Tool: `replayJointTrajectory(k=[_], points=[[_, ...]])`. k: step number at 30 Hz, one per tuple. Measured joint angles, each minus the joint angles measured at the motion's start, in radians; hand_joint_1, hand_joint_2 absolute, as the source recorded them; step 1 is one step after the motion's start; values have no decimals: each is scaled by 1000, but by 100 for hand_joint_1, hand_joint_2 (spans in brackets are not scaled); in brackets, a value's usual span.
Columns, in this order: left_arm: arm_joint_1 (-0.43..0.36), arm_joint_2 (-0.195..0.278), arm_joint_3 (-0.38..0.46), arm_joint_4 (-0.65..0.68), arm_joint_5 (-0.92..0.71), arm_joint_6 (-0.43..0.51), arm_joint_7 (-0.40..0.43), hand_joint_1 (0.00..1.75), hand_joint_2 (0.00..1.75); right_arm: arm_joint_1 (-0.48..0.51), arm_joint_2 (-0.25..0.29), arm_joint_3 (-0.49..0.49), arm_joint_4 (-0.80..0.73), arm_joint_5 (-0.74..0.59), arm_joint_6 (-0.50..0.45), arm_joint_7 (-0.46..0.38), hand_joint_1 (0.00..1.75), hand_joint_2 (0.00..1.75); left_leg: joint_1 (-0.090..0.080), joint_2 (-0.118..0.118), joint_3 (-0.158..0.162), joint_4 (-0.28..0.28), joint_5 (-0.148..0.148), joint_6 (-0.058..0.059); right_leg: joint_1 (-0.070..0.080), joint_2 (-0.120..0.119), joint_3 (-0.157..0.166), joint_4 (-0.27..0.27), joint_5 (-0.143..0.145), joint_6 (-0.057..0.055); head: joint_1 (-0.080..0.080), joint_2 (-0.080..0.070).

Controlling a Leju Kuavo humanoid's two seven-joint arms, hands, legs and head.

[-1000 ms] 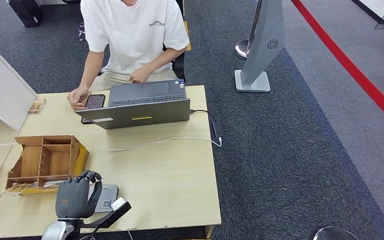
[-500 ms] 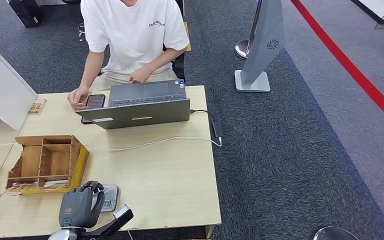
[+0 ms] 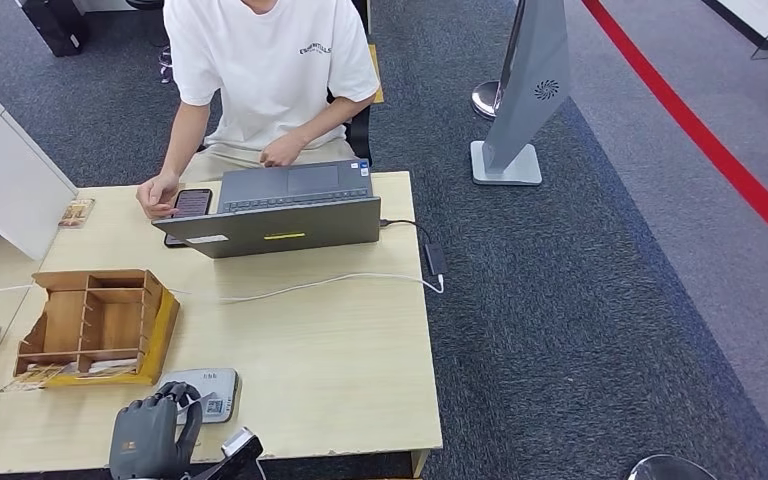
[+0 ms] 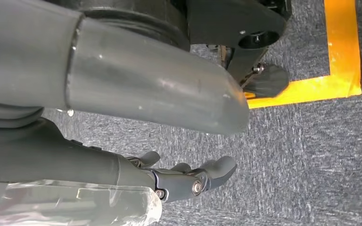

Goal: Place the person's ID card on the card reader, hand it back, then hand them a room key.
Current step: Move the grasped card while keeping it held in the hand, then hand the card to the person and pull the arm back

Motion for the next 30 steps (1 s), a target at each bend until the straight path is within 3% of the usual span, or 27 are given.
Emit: replayJointTrajectory(k=[5,13,19,26,28,30], points=[[10,-1,1,-75,-9,122,-66,175,175,0,0,0,0,29,0,-9,0,0,0,0,0,0,1,0,0,0,-1,0,0,0,0,0],[-12,4,1,-207,-34,220,-111,175,175,-3,0,0,5,62,-7,-19,0,0,0,0,0,0,0,0,0,0,-1,0,0,0,0,0],[-98,20,1,-278,-53,230,-120,175,175,-10,0,1,21,83,-17,-20,0,0,0,0,0,0,1,-1,0,0,-1,0,1,-1,0,0],[-118,24,1,-285,-57,235,-124,175,175,-11,-1,3,25,91,-17,-20,0,0,0,0,0,0,1,-1,0,0,-1,0,1,-1,0,0],[-187,37,7,-276,-62,237,-122,175,175,-18,-1,12,35,111,-17,-15,0,0,0,-1,-1,0,3,0,0,-1,-1,0,2,-2,0,0],[-414,86,58,-144,-98,229,-112,175,175,-46,-3,46,57,151,-8,10,0,0,1,-1,-1,0,7,-2,1,-1,-2,1,5,-3,0,0]])
